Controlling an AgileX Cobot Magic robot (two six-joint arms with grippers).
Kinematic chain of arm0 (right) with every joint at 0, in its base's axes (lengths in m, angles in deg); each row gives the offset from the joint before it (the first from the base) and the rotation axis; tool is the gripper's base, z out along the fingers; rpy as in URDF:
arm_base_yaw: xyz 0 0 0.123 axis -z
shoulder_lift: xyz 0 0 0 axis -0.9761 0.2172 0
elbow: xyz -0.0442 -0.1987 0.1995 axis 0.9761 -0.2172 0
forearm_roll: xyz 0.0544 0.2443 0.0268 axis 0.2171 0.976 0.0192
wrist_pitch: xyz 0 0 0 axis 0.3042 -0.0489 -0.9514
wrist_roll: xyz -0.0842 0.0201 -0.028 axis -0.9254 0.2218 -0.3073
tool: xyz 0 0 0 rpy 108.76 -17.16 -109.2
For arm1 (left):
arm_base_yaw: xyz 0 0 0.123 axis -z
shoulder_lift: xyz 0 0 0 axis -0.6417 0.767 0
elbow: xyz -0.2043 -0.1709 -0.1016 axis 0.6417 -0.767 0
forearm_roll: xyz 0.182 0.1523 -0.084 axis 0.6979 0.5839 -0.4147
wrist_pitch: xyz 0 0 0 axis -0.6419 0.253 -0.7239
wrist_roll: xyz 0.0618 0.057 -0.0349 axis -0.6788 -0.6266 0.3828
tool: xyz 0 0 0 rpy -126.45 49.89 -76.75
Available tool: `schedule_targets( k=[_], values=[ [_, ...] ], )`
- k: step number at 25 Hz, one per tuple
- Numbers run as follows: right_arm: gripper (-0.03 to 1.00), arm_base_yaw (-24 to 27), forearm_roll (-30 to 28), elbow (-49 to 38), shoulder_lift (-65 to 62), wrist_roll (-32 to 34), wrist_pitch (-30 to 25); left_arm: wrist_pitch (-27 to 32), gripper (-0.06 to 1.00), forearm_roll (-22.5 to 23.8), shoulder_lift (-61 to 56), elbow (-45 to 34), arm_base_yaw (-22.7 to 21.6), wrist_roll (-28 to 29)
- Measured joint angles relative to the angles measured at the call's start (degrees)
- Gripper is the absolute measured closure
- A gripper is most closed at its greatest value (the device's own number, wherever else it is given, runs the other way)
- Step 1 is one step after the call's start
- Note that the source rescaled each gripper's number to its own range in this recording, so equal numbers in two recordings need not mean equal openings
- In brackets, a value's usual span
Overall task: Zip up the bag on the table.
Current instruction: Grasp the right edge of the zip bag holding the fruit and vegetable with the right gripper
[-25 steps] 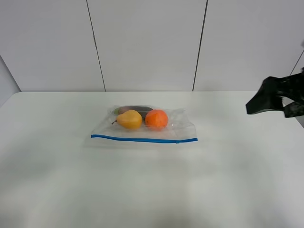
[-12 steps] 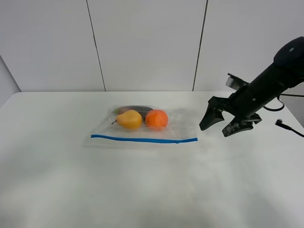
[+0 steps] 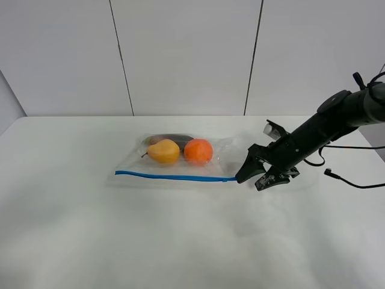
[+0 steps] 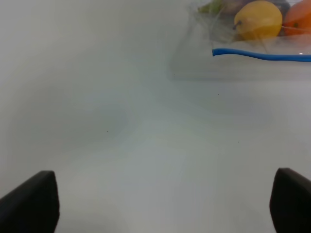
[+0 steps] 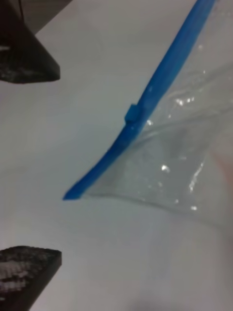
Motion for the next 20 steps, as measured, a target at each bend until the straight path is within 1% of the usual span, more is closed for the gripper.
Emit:
schedule_targets(
  k=[4,6,9,12,16,20],
  values=[
    [0.19,0.00,1.53,0.00,0.27,-1.99,2.81,0.00,-0.06,0.00,0.00,0.00,0.00,0.00],
    [0.19,0.00,3.74,0.00,0.27,-3.90,3.43,0.00,-0.06,0.00,0.00,0.00,0.00,0.00],
    [0.19,0.00,8.56,0.03,0.47,-6.82,3.43,0.00,-0.06,0.00,0.00,0.00,0.00,0.00],
    [0.24,0.00,11.53,0.23,2.01,-7.87,3.43,0.00,-0.06,0.00,0.00,0.00,0.00,0.00],
    [0.29,0.00,13.85,0.23,4.74,-8.49,3.05,0.00,-0.06,0.00,0.00,0.00,0.00,0.00],
    [0.39,0.00,14.91,0.23,5.13,-9.01,1.98,0.00,-0.06,0.00,0.00,0.00,0.00,0.00]
  ],
)
